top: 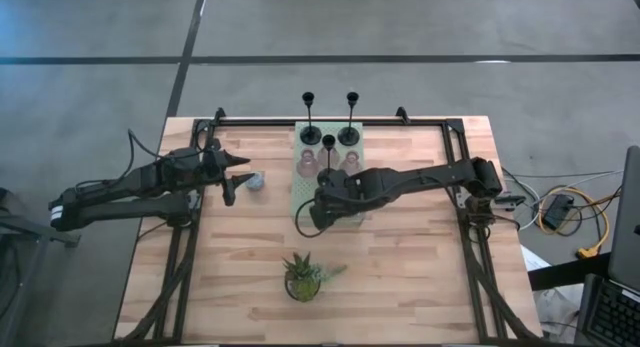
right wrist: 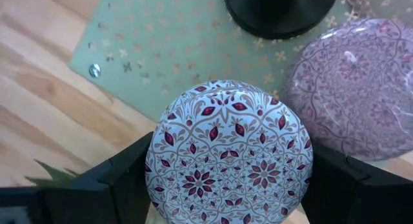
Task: Pick & Place candle stick holders
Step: Put the red scented candle on the shelf
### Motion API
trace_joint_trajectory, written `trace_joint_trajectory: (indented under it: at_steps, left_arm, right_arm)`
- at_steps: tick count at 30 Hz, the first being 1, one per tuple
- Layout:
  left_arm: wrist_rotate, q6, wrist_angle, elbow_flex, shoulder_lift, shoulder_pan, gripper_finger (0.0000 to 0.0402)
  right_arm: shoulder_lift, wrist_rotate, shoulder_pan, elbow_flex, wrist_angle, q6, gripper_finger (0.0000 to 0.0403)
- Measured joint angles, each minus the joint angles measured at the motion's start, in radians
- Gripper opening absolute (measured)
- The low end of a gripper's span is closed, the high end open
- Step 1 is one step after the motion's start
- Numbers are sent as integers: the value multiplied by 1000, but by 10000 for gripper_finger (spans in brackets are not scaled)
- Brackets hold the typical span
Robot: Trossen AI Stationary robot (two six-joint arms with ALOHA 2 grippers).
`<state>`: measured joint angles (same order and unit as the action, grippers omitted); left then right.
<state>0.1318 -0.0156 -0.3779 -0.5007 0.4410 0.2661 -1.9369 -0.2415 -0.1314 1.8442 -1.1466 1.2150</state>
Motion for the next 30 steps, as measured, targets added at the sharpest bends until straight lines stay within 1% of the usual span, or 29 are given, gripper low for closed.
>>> trace_joint_trajectory:
  at_steps: [5, 11, 19, 27, 30]
  left_arm:
    - [0, 0, 0, 0, 0, 0, 216]
    - [0, 0, 0, 0, 0, -1, 216]
    - [0, 0, 0, 0, 0, 0, 216]
    - [0, 0, 0, 0, 0, 0, 216]
    - [0, 0, 0, 0, 0, 0, 216]
  right_arm:
    - [-7, -47, -2, -17, 53, 30, 287]
    - [-26, -53, -1, -17, 91, 57, 287]
    - [-53, -55, -1, -17, 95, 71, 287]
    - [-55, -98, -2, -17, 86, 88, 287]
    - [-55, -99, -2, -17, 83, 88, 287]
